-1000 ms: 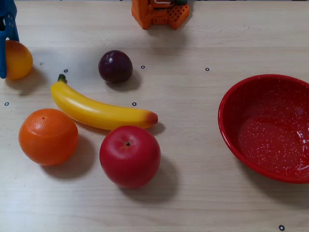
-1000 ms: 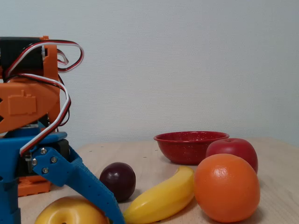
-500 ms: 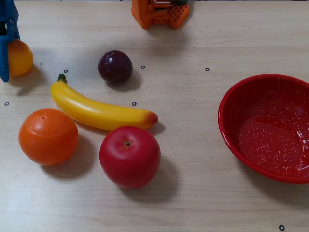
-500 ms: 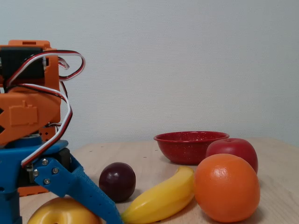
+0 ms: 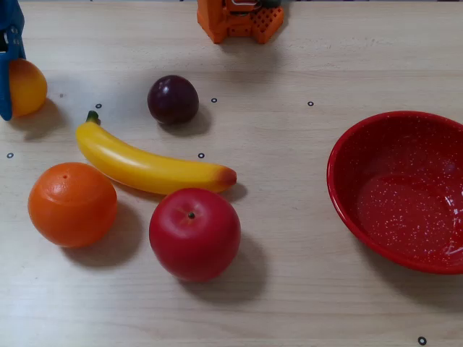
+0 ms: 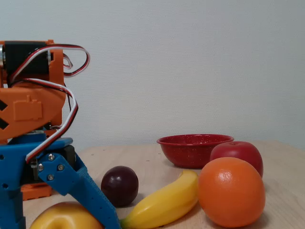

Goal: Put peach in the red bowl.

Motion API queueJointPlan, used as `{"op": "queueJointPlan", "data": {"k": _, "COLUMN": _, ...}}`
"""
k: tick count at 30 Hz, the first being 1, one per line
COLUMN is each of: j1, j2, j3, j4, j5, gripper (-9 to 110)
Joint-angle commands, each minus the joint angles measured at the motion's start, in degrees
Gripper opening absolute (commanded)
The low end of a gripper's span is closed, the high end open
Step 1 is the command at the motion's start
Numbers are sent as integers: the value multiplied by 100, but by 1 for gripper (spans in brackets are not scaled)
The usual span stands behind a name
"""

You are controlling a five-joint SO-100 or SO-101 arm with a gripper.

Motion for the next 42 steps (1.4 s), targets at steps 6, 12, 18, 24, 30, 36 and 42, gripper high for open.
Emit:
{"op": "queueJointPlan", "data": {"k": 6, "j1": -149, "j2": 264, "j3": -334, "j4": -79, "j5": -70, "gripper": 26}}
{"op": "queueJointPlan", "data": {"k": 12, "j1": -167, "j2": 255, "j3": -343, "j4": -35, "j5": -211, "gripper": 0}}
{"op": "queueJointPlan", "data": {"k": 18, "j1": -158, "j2": 308, "j3": -378, "j4": 123, "j5": -396, "gripper": 0}}
{"op": "queueJointPlan", "data": {"k": 24, "j1": -185, "j2": 677, "j3": -352, "j4": 53, "j5": 114, "gripper": 0}}
{"op": "queueJointPlan", "data": {"k": 30, "j1": -149, "j2": 1380, "j3": -105, "j4": 123, "j5": 439, "gripper": 0}}
{"op": "queueJointPlan", "data": {"k": 36, "j1": -123, "j2": 2742, "j3": 677, "j4": 149, "j5": 659, "gripper": 0}}
{"op": "queueJointPlan", "data": {"k": 42, "j1": -70, "j2": 3973, "j3": 1380, "j4": 396, "j5": 791, "gripper": 0}}
